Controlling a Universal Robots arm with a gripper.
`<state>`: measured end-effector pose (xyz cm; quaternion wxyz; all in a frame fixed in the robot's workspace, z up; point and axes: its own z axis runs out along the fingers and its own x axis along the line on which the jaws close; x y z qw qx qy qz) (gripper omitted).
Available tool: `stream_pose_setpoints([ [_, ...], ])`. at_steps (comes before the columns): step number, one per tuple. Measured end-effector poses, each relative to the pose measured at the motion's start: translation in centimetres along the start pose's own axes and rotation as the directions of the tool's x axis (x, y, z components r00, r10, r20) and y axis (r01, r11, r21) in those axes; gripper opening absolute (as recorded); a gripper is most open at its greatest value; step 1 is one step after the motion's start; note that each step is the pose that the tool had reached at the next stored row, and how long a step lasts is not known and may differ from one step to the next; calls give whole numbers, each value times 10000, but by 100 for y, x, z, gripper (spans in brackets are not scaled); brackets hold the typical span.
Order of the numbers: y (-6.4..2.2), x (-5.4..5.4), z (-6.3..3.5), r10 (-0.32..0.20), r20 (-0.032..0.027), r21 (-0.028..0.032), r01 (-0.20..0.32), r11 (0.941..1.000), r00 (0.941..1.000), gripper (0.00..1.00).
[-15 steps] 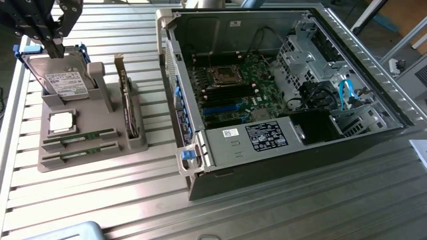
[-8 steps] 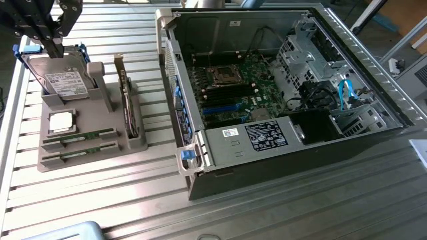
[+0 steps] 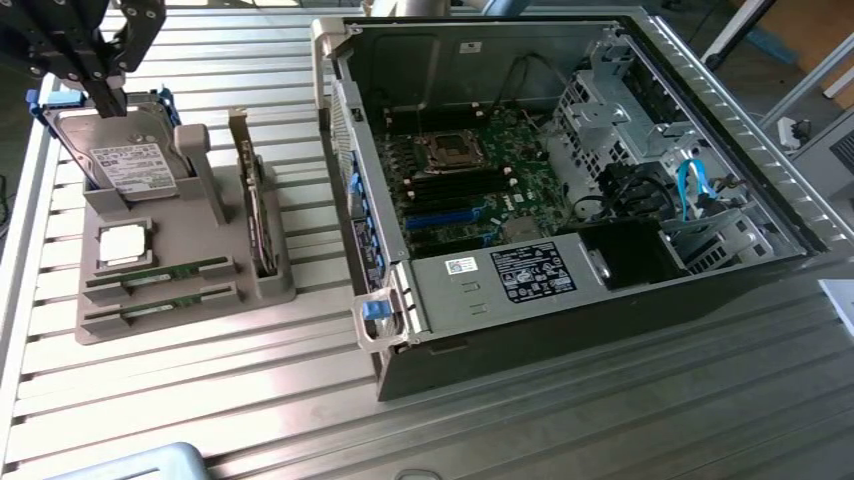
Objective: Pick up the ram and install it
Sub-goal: 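Pick up the ram and move it above insertion slot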
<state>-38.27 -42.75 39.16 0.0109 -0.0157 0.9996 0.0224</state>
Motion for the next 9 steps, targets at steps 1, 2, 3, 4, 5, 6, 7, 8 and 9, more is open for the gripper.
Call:
stream_pose_setpoints([
  [1,-1,0,0,-204,-10,-4,204,9998,9998,11],
  [2,-1,0,-1,-293,-14,-6,293,9996,9996,11],
  [3,-2,0,-1,-481,-22,-10,480,9988,9988,11],
  [4,-2,0,0,-659,-29,-16,659,9978,9978,11],
  [5,-2,0,0,-771,-33,-19,771,9970,9970,11],
  [6,-2,0,0,-1036,-44,-26,1036,9946,9946,11],
  [7,-2,0,0,-1259,-54,-32,1259,9920,9920,11],
  [8,-2,0,0,-1522,-65,-39,1522,9883,9883,11],
  [9,-2,0,0,-1821,-77,-48,1821,9833,9832,11],
])
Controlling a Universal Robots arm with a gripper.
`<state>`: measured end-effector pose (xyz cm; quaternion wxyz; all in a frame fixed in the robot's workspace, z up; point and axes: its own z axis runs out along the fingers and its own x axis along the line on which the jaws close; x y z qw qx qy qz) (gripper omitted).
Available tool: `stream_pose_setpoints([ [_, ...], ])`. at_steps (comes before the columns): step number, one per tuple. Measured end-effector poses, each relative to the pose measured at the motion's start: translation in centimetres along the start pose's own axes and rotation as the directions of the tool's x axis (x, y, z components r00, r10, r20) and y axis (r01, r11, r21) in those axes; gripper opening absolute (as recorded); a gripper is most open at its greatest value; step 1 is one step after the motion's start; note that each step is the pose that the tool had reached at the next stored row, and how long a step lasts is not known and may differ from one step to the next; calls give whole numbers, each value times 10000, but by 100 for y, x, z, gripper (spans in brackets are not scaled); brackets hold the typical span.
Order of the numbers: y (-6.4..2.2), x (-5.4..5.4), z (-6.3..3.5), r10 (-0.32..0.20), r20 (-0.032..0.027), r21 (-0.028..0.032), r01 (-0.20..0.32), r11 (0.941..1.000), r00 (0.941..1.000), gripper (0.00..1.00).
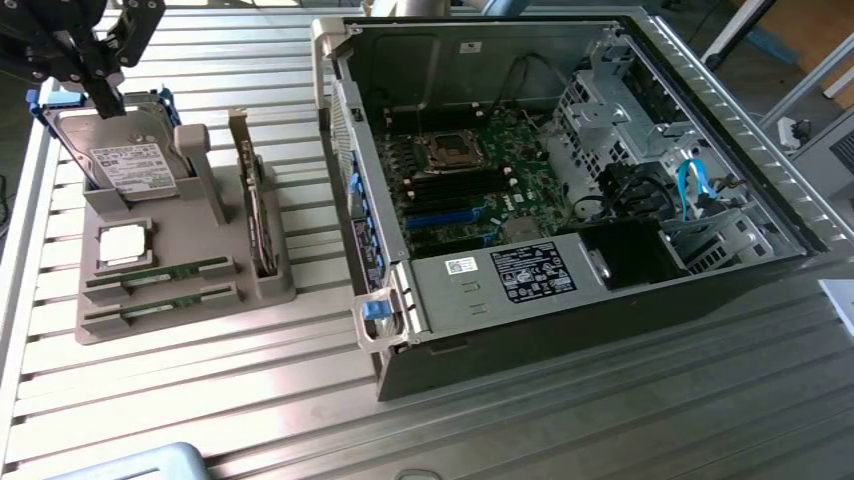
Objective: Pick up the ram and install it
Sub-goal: 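Pick up the ram and move it above insertion slot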
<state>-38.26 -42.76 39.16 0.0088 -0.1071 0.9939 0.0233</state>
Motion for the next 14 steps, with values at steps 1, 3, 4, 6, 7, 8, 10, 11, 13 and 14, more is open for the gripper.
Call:
stream_pose_setpoints([
  [1,0,0,0,-245,-11,-6,245,9997,9997,11],
  [3,0,0,0,-694,-30,-17,694,9976,9976,11],
  [4,0,0,0,-863,-38,-21,863,9963,9963,11],
  [6,0,0,-1,-1416,-62,-35,1416,9899,9899,11],
  [7,0,0,0,-1648,-71,-42,1648,9863,9863,11],
  [8,0,0,0,-1936,-84,-47,1936,9811,9810,11],
  [10,0,0,0,-2382,-106,-52,2381,9712,9712,11],
  [11,0,0,0,-2528,-114,-53,2528,9675,9674,11],
  [13,0,0,0,-3135,-138,-71,3134,9496,9495,11],
  [14,0,0,0,-3329,-146,-78,3328,9430,9428,11],
])
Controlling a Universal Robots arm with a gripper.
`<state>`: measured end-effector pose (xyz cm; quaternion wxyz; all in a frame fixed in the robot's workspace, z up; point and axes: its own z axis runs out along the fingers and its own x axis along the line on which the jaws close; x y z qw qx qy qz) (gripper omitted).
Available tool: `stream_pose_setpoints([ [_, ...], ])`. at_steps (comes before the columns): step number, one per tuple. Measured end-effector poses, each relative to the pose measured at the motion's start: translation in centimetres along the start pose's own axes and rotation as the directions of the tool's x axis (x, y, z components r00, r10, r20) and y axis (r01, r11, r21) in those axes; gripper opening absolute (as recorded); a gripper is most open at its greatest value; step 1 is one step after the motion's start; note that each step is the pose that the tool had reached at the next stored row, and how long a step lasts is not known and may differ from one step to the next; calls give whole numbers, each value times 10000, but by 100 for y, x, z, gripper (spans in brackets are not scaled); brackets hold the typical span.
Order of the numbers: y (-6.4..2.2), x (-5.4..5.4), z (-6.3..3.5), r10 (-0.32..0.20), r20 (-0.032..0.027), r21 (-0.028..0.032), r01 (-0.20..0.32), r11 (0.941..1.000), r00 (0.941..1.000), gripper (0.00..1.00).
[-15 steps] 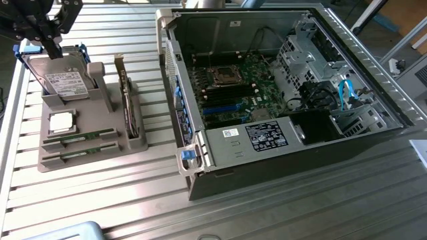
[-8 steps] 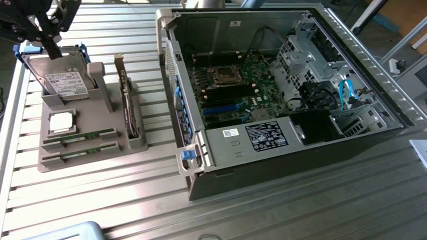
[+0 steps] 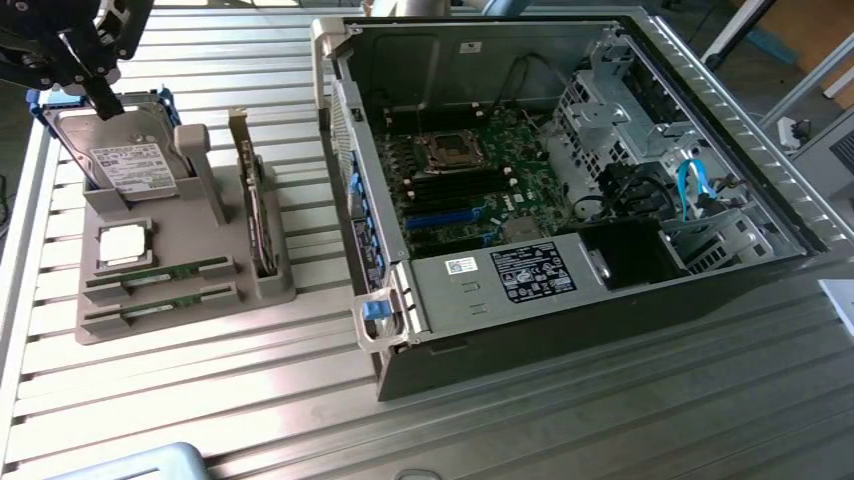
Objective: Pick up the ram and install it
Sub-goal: 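Pick up the ram and move it above insertion slot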
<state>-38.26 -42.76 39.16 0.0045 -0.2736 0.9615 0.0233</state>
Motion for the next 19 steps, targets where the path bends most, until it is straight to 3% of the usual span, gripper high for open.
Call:
stream_pose_setpoints([
  [5,0,0,0,-832,-35,-19,832,9965,9965,11],
  [9,0,0,0,-1597,-65,-40,1596,9872,9871,11],
  [11,0,0,0,-2037,-81,-52,2037,9790,9790,11],
  [12,0,0,0,-2353,-94,-62,2352,9719,9719,11],
  [16,0,0,0,-2945,-116,-82,2944,9556,9556,11],
  [17,0,0,0,-3189,-124,-90,3188,9478,9477,11],
  [19,0,0,0,-3450,-134,-100,3449,9386,9385,11],
])
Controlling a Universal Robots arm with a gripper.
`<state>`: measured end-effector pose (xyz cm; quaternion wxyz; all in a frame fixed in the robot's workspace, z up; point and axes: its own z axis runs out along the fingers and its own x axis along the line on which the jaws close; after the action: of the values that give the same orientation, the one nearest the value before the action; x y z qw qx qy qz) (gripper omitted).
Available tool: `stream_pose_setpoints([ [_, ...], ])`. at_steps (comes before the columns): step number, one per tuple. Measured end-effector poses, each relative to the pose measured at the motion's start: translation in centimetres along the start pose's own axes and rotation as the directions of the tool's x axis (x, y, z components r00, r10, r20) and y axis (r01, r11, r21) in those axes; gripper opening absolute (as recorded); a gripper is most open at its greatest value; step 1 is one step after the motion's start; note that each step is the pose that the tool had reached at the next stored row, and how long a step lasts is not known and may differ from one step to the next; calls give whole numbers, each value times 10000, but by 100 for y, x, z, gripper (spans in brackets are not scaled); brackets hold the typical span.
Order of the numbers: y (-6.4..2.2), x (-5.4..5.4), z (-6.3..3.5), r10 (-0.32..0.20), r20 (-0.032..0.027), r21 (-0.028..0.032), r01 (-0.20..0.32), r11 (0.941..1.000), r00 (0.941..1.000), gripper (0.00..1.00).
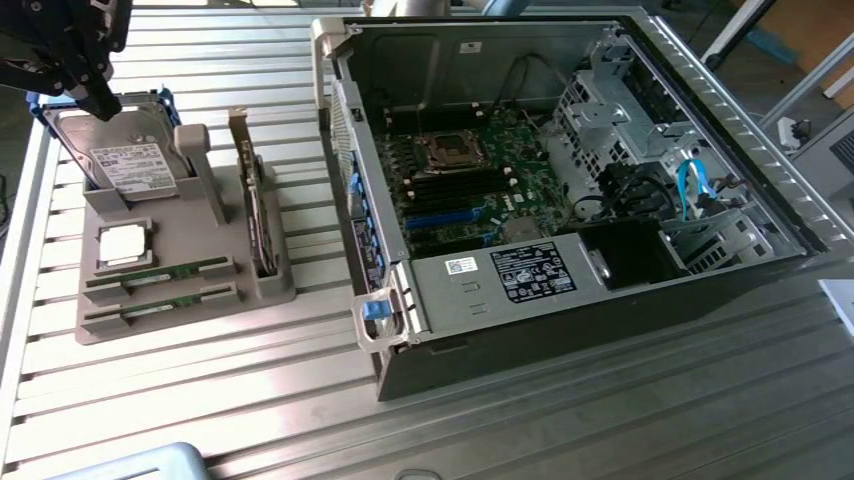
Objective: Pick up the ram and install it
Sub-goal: 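Pick up the ram and move it above insertion slot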
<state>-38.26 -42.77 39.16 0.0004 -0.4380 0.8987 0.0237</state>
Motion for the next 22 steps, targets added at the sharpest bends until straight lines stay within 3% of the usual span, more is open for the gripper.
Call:
stream_pose_setpoints([
  [5,0,0,0,-1252,-51,-30,1252,9921,9921,11],
  [10,0,0,0,-2303,-91,-61,2303,9731,9731,11],
  [12,0,0,0,-2767,-108,-76,2767,9609,9609,11],
  [14,0,0,0,-3324,-128,-96,3323,9431,9430,11],
  [18,0,0,0,-4373,-163,-137,4371,8993,8992,11],
  [19,0,0,0,-4709,-173,-151,4707,8821,8820,11],
  [22,0,0,0,-5269,-190,-177,5267,8499,8497,11],
])
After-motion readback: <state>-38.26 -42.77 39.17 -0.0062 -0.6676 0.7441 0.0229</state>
